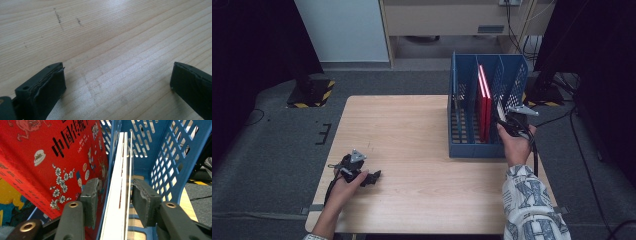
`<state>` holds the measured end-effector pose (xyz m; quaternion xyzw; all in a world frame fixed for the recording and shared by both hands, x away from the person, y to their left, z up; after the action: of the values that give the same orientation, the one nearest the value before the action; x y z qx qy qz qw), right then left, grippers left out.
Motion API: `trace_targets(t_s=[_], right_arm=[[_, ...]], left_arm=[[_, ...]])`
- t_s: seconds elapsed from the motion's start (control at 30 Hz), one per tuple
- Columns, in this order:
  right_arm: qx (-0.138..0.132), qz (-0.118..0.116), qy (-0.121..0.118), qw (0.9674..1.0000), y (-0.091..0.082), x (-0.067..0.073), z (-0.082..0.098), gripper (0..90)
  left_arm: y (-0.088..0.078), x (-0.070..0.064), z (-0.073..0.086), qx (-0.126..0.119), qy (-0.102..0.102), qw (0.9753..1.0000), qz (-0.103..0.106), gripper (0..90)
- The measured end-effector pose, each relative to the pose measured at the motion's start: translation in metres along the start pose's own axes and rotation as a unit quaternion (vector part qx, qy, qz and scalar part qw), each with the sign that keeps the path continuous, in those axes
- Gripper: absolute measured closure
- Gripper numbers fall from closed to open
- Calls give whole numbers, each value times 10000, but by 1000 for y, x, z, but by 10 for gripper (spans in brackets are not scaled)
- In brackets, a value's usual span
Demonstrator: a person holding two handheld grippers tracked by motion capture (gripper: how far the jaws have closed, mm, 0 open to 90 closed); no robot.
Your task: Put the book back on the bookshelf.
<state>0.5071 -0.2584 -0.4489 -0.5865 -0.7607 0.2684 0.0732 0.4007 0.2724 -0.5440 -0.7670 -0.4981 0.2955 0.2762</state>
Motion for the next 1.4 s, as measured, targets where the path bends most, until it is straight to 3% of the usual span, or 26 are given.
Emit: trace_targets(t_s=[0.37,0.7,0.87,1.2,1.4], right_arm=[[-83,35,31,10000,-6,-1,-2,479],[-90,-91,137,9998,-13,-2,-3,260],[-104,-132,165,9997,-20,-1,-3,195],[-195,-347,71,9992,-36,1,-1,119],[-151,-535,-178,9983,-46,8,6,108]], left_arm=[[0,0,0,0,0,10000,0,0],[0,0,0,-2,-3,10000,-1,0],[0,0,0,-1,-3,10000,-3,0],[0,0,0,-1,-3,10000,-2,0],[0,0,0,-3,-6,10000,-2,0]])
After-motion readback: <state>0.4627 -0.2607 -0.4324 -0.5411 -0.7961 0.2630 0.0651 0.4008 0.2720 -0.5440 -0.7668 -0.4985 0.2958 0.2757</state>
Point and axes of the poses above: each handheld gripper's, and its own axes: y roughly forward along the jaws, z roughly out of its underside, x roughly to its left, the point moved 1 cm from there along y, roughly forward along the jaws, and after that the axes turned 15 degrees about -y, right-handed, at the moved point
